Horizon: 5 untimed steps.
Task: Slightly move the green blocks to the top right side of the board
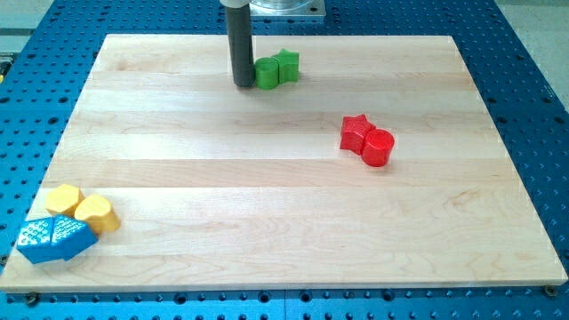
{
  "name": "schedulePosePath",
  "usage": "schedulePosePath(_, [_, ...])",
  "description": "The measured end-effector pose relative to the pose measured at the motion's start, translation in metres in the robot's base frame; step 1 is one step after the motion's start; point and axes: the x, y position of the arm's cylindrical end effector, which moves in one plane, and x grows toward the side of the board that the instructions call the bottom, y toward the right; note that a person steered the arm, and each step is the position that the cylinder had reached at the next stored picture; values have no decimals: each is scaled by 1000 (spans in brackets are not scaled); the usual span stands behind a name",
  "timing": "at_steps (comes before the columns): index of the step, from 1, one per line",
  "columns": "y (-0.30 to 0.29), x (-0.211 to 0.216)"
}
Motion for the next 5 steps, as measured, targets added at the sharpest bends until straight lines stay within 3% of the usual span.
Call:
schedulePosePath(1, [4, 16])
schedulePosePath(3, [55, -7])
schedulePosePath(4, [67, 3])
schedulePosePath(5, [129, 33])
